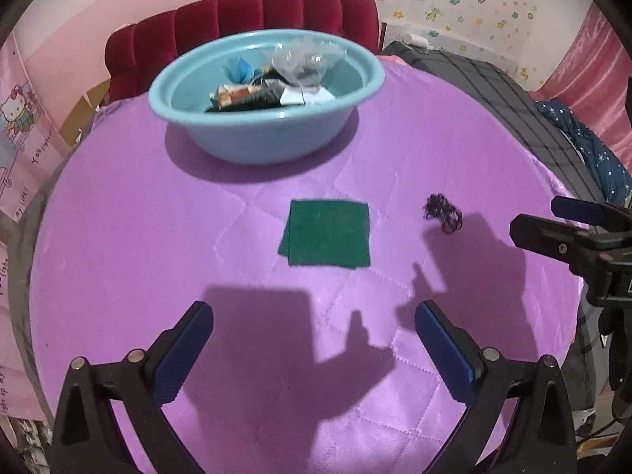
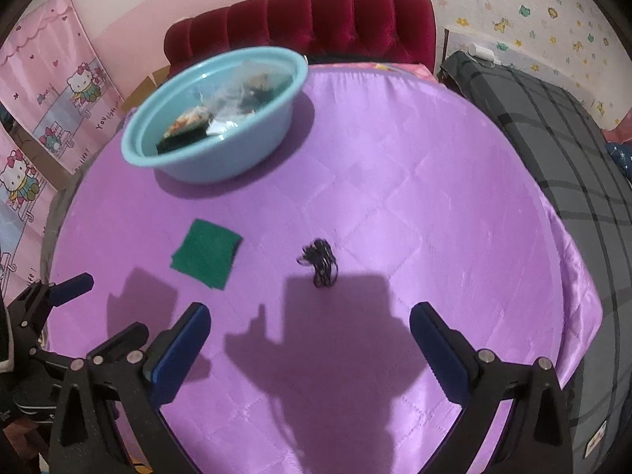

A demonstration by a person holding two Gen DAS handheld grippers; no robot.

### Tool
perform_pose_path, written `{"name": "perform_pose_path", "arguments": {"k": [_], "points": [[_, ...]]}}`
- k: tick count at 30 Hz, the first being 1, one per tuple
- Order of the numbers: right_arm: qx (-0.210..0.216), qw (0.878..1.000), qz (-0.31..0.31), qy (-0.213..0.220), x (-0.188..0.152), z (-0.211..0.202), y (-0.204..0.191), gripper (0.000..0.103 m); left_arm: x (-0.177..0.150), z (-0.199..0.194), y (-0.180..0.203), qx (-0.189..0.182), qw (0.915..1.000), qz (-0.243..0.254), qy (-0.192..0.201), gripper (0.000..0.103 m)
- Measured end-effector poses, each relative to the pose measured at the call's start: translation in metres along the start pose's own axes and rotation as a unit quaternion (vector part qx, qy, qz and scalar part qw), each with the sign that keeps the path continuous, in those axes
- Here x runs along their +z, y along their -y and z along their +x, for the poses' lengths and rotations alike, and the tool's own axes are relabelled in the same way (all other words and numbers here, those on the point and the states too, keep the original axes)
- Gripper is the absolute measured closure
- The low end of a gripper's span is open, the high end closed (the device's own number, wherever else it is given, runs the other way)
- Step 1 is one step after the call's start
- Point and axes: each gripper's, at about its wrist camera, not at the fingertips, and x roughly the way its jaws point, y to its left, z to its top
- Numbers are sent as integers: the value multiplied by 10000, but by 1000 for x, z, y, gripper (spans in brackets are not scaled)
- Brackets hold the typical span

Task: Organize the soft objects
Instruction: 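Move both tools back toward the green cloth and black cable, then grasp the black cable with the right tool while the left tool grasps the green pad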

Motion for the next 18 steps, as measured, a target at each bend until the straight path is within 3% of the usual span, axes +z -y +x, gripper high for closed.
{"name": "perform_pose_path", "arguments": {"k": [18], "points": [[-161, 9989, -83, -425, 5, 47, 16, 0, -10, 33, 3, 9, 9997, -104, -238, 0]]}}
